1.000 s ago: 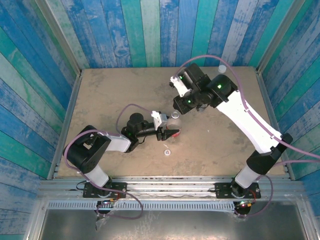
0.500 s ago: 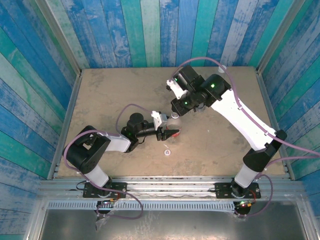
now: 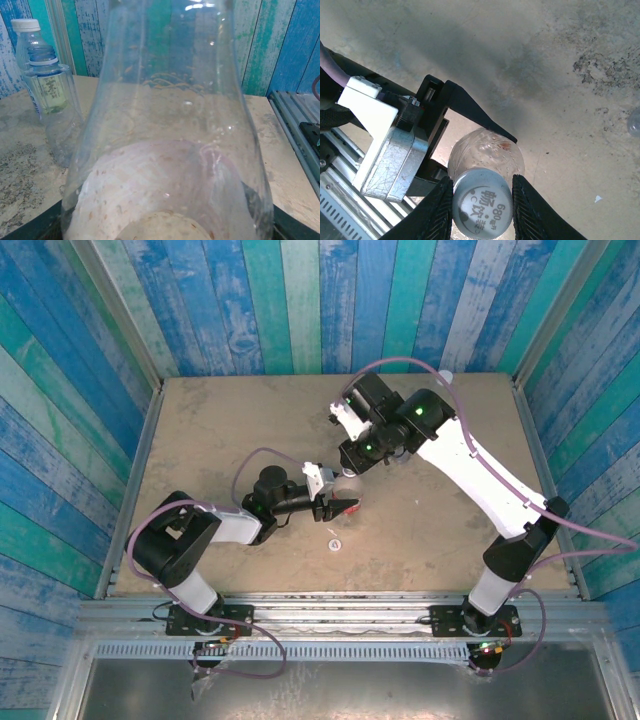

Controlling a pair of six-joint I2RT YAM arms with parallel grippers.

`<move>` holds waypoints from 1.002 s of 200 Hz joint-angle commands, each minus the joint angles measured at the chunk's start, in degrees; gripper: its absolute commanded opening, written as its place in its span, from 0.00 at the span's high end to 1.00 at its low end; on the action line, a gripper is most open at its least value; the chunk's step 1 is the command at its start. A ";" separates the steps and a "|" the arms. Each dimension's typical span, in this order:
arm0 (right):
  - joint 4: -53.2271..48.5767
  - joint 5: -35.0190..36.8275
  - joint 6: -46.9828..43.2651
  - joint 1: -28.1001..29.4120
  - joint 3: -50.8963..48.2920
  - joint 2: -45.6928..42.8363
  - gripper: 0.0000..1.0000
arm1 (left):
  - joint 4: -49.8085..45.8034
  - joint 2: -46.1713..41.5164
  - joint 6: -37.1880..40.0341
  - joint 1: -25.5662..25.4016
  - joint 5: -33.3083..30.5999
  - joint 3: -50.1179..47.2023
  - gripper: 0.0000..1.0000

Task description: Screw on the bottle caps

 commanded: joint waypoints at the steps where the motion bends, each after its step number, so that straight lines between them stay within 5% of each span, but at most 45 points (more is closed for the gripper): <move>1: -2.38 -1.16 -0.13 0.51 -0.39 1.19 0.67 | -4.34 -1.23 1.39 -0.02 -1.58 -0.14 0.34; 200: 0.27 0.69 0.96 1.30 -3.89 -1.95 0.66 | -4.41 -1.77 1.20 -0.05 -1.60 -0.23 0.34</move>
